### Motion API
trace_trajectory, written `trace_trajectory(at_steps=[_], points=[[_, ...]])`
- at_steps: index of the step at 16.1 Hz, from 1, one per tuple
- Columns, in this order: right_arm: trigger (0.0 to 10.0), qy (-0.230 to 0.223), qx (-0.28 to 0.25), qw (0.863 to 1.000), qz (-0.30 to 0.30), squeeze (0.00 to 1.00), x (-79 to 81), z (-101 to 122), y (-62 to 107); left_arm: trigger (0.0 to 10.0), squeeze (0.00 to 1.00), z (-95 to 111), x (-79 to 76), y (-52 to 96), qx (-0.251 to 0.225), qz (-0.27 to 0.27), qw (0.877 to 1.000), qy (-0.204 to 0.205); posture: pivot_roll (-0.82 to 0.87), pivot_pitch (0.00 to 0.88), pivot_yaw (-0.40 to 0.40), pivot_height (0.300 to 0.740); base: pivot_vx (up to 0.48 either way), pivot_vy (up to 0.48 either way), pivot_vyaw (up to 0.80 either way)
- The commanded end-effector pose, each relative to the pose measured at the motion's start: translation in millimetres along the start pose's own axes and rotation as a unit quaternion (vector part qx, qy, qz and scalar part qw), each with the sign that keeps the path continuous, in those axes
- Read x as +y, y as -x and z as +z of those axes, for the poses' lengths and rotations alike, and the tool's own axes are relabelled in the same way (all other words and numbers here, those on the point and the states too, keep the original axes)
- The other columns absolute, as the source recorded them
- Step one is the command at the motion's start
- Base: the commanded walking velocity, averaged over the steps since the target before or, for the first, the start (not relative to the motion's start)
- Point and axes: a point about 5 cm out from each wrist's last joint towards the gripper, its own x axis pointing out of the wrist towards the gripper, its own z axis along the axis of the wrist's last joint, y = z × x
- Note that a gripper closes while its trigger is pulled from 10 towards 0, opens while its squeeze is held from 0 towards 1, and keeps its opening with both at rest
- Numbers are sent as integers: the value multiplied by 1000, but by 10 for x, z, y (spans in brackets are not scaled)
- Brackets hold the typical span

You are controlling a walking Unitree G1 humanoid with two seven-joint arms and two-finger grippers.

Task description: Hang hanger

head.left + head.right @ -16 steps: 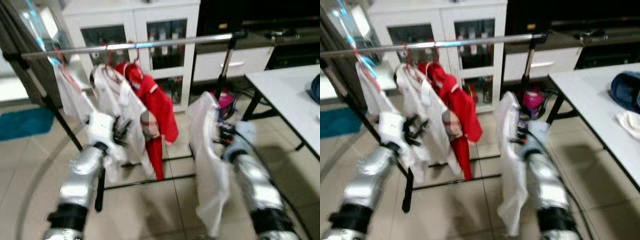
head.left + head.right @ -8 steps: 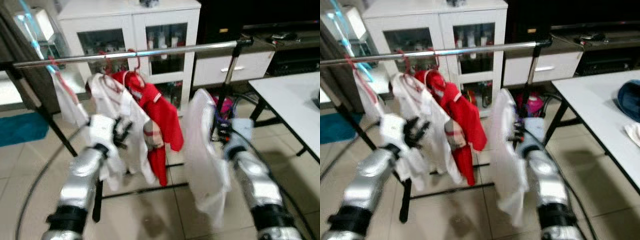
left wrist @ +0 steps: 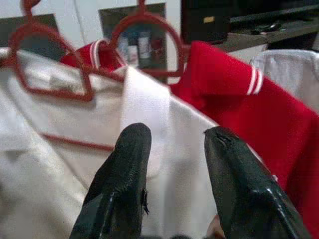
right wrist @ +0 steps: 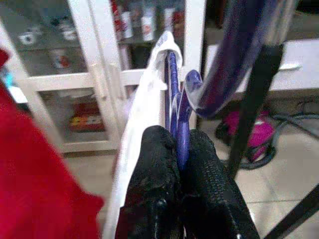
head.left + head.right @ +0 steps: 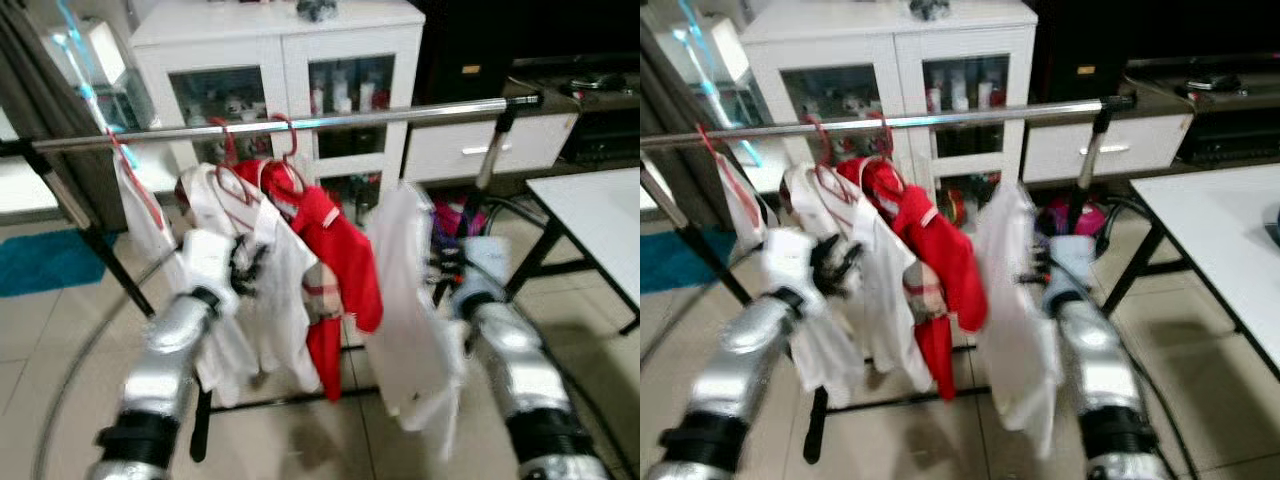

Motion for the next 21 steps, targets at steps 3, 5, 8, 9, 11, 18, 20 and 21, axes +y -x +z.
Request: trace_trajectory(at_steps=[3,5,8,9,11,18,20,21], points=[[10000,16,-38,999,22,0,67,231,-99,10000,0,153,88,80,-18,-2,999,-34,-33,0,25,740,349,0,0],[10000,28,-44,998,31,0,56,306,-139,10000,0,223,86,124,-16,-26,998,-50,-31,0,23,740,349,0,0],[10000,56,-57,996,46,0,13,498,-230,10000,0,362,43,179,-5,-89,994,-67,-29,0,22,740,305,0,0],[10000,56,-59,996,46,0,4,531,-244,10000,0,389,43,175,-5,-94,993,-68,-29,0,22,740,255,0,0],[10000,75,-75,993,56,0,-9,738,-328,10000,0,631,38,105,-33,-114,991,-61,-30,0,24,740,0,0,0],[10000,81,-61,993,56,0,12,1012,-588,10000,0,902,-185,114,-37,-223,972,-72,-22,0,34,740,0,0,0],[10000,65,-57,996,33,0,29,1125,-679,10000,0,935,-249,141,-32,-256,963,-71,-4,0,38,740,0,0,0],[10000,61,-58,996,32,0,35,1152,-695,10000,0,939,-256,146,-30,-260,963,-71,-1,0,40,740,0,0,0]])
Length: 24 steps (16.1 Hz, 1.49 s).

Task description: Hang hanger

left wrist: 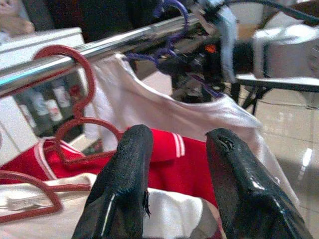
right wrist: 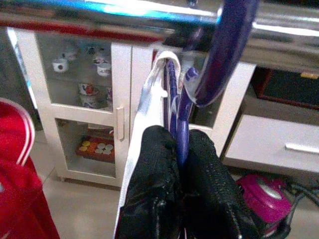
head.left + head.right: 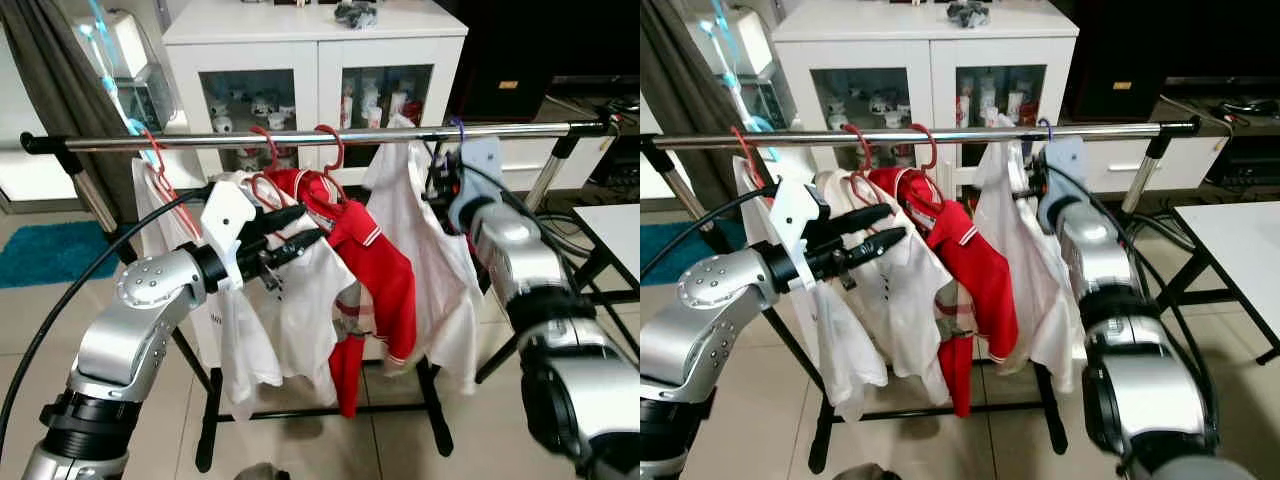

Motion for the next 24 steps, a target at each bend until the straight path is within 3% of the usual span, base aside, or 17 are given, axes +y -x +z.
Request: trace_trajectory(at_steps=[1,9,14,20,21,23,24], points=[[10000,-10,-18,1000,-10,0,-19,115,-37,10000,0,29,-24,11,5,-13,1000,-2,2,0,42,740,0,0,0],[10000,0,43,998,-40,0,2,196,-153,10000,0,83,-133,104,23,-37,999,3,42,0,35,740,0,0,0],[10000,10,99,994,-41,0,23,5,-130,10000,0,76,-218,168,32,-40,999,15,58,0,18,740,0,0,0],[10000,19,126,991,-40,0,-28,-122,-87,10000,0,57,-246,166,42,-48,998,22,42,0,32,740,0,0,0],[10000,16,125,991,-38,90,-35,-119,-85,10000,0,53,-248,160,42,-48,998,24,39,0,33,740,0,0,0],[10000,14,123,992,-38,808,-49,-103,-86,10000,0,47,-244,147,41,-48,998,25,35,0,31,740,0,0,0],[10000,13,121,992,-38,1000,-54,-94,-87,10000,0,47,-241,141,40,-47,998,25,34,0,30,740,0,0,0]])
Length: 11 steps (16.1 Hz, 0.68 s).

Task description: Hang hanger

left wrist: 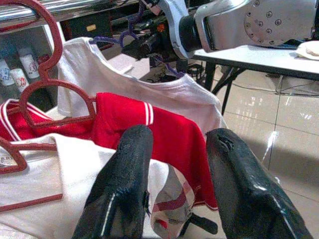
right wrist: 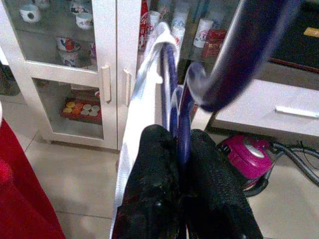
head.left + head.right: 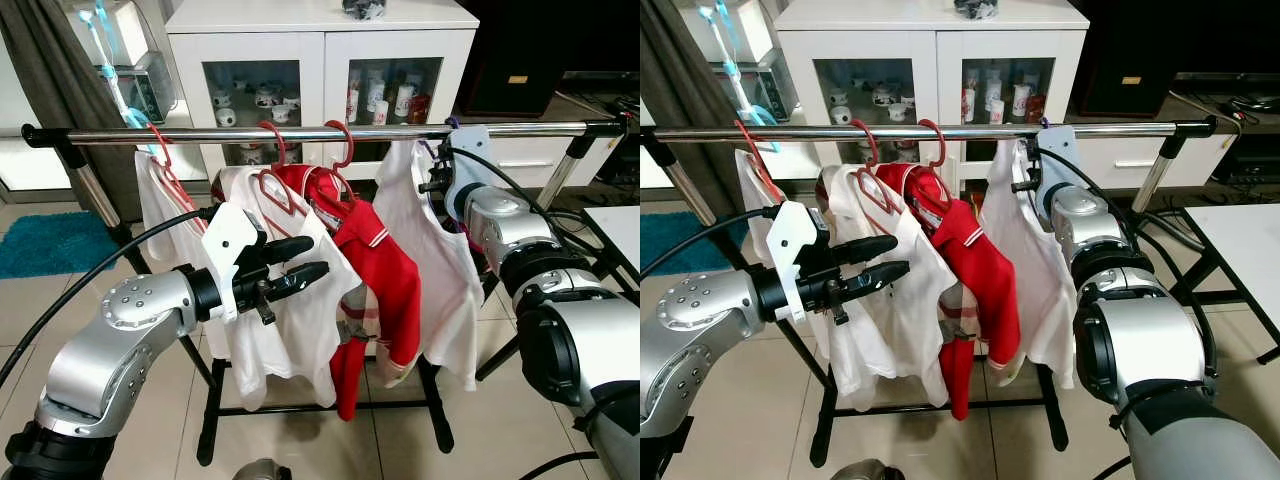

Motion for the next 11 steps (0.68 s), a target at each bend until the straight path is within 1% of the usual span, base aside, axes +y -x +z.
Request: trace_trajectory(at_steps=[1,6,8,11], points=[[10000,-3,22,1000,-3,1000,-43,-98,10,10000,0,32,2,-31,-3,-3,1000,-8,32,0,29,740,0,0,0],[10000,-5,4,1000,-5,1000,-90,-5,14,10000,0,15,51,-68,-9,8,1000,-8,16,0,39,740,0,0,0],[10000,-4,-17,1000,-7,1000,-142,74,25,10000,0,7,109,-112,-14,23,1000,-14,9,0,44,740,0,0,0],[10000,4,-43,999,3,1000,-213,160,50,10000,0,-22,210,-132,-17,71,997,-8,4,0,45,740,0,0,0]])
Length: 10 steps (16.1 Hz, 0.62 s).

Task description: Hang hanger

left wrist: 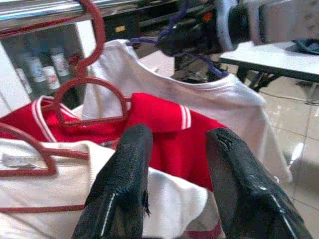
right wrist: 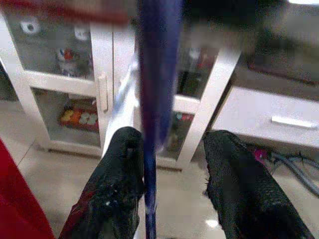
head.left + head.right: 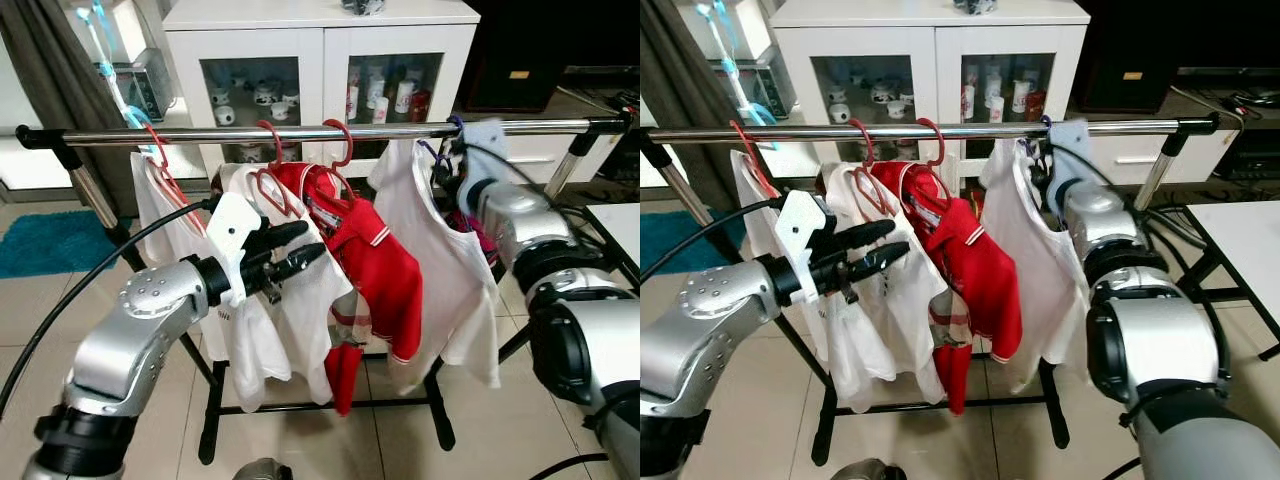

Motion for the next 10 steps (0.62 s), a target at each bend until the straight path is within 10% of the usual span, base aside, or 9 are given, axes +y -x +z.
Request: trace_trajectory(at_steps=[1,5,10], points=[[10000,1,-23,1000,6,1000,-107,57,40,10000,0,4,98,4,-2,45,999,-5,-2,0,48,740,0,0,0],[10000,5,-58,998,14,1000,-268,39,200,10000,0,-71,147,69,-11,106,994,8,-11,0,57,740,0,0,0],[10000,-12,-130,987,97,965,-38,-69,723,10000,0,-197,-22,151,-24,140,990,18,-64,0,71,740,0,0,0]])
